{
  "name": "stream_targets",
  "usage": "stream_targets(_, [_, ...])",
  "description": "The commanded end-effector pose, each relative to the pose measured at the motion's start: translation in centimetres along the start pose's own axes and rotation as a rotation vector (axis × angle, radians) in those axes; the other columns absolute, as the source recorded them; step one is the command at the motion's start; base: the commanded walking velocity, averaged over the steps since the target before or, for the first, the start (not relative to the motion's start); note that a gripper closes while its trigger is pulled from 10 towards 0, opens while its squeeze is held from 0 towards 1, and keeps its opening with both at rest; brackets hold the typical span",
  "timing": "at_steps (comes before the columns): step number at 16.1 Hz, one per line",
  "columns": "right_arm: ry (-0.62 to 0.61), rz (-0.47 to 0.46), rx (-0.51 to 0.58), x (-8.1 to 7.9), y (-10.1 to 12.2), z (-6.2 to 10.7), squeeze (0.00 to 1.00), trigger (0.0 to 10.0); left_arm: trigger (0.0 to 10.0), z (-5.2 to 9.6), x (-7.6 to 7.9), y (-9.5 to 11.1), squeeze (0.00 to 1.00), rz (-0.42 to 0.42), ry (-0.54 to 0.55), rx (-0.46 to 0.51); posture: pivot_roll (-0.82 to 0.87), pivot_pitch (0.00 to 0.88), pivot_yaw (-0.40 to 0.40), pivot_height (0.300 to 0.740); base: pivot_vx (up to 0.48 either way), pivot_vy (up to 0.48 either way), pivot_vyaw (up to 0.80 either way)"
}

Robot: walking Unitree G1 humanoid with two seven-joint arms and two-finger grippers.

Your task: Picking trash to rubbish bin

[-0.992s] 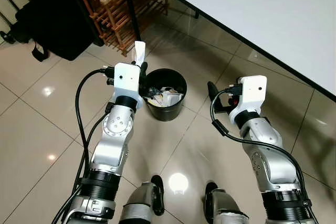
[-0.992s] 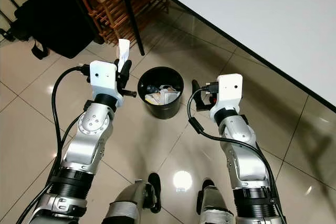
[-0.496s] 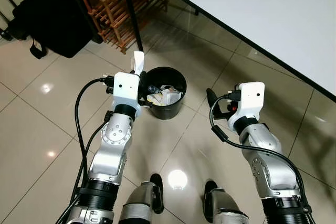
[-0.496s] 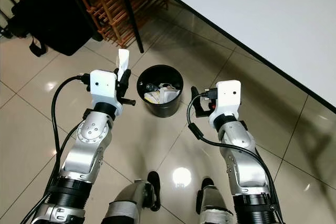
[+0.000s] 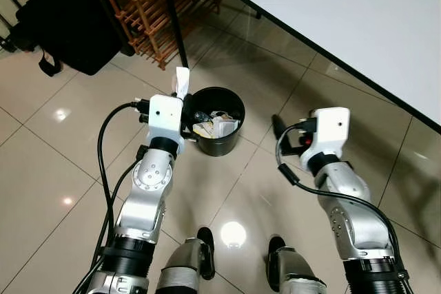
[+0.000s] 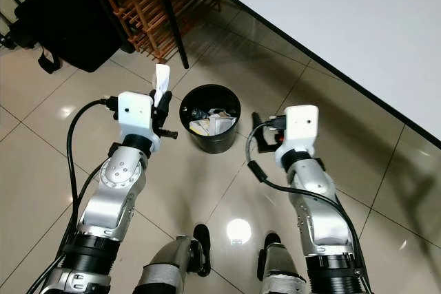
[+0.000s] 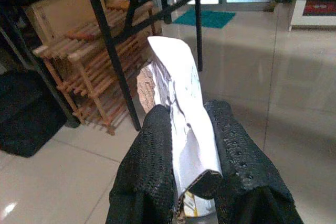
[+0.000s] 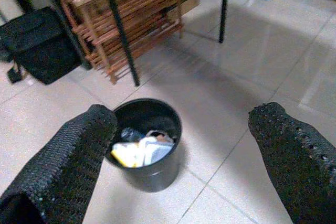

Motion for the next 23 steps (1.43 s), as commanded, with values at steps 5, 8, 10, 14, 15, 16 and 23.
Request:
stream_targets(5, [-0.2, 0.039, -0.185, 5.7, -5.5, 1.6, 0.0, 10.0, 10.0, 3.5, -4.5, -7.3, 0.0, -0.045, 0.09, -0.27, 0.05, 0.358, 0.088, 0.74, 0.0, 0.0, 0.0])
stream_targets(8, [-0.26, -0.024, -0.303, 7.9, -9.0, 3.0, 0.0, 10.0, 10.0, 5.7, -7.1, -10.6, 0.0, -0.061, 0.124, -0.407, 0.05, 0.338, 0.09, 0.74, 0.0, 0.0, 0.0])
stream_targets(10, [-0.243, -0.004, -0.45, 7.5, -13.0, 4.6, 0.0, 10.0, 10.0, 7.9, -7.2, -13.6, 0.0, -0.075, 0.112, -0.536, 0.04, 0.311, 0.091, 0.74, 0.0, 0.0, 0.0])
stream_targets(14, [-0.215, -0.009, -0.659, 6.3, -18.0, 8.3, 0.0, 10.0, 10.0, 12.0, -6.8, -17.2, 0.0, -0.074, 0.102, -0.709, 0.04, 0.284, 0.09, 0.74, 0.0, 0.0, 0.0])
stream_targets(15, [-0.201, -0.008, -0.721, 5.8, -19.5, 9.7, 0.0, 10.0, 10.0, 13.5, -6.5, -18.4, 0.0, -0.085, 0.086, -0.775, 0.04, 0.278, 0.091, 0.74, 0.0, 0.0, 0.0])
stream_targets(16, [-0.207, -0.006, -0.744, 5.8, -19.9, 10.3, 0.0, 10.0, 10.0, 14.1, -6.4, -18.8, 0.0, -0.076, 0.081, -0.804, 0.04, 0.275, 0.091, 0.74, 0.0, 0.0, 0.0])
stream_targets(23, [-0.17, -0.011, -0.857, 4.4, -22.3, 13.4, 0.0, 10.0, 10.0, 18.2, -6.2, -20.8, 0.0, -0.128, 0.039, -0.95, 0.05, 0.29, 0.084, 0.74, 0.0, 0.0, 0.0])
Point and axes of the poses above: a point about 5 cm out from each wrist's last joint towards the gripper, its own z axis pointing back from the gripper into the wrist, its own y axis along the axis of the wrist's last joint, x = y × z, the point moved 1 cm from there along -z, pointing out of the wrist towards the gripper, and after that the axes turned 5 degrees about z, right-handed, at the moved point
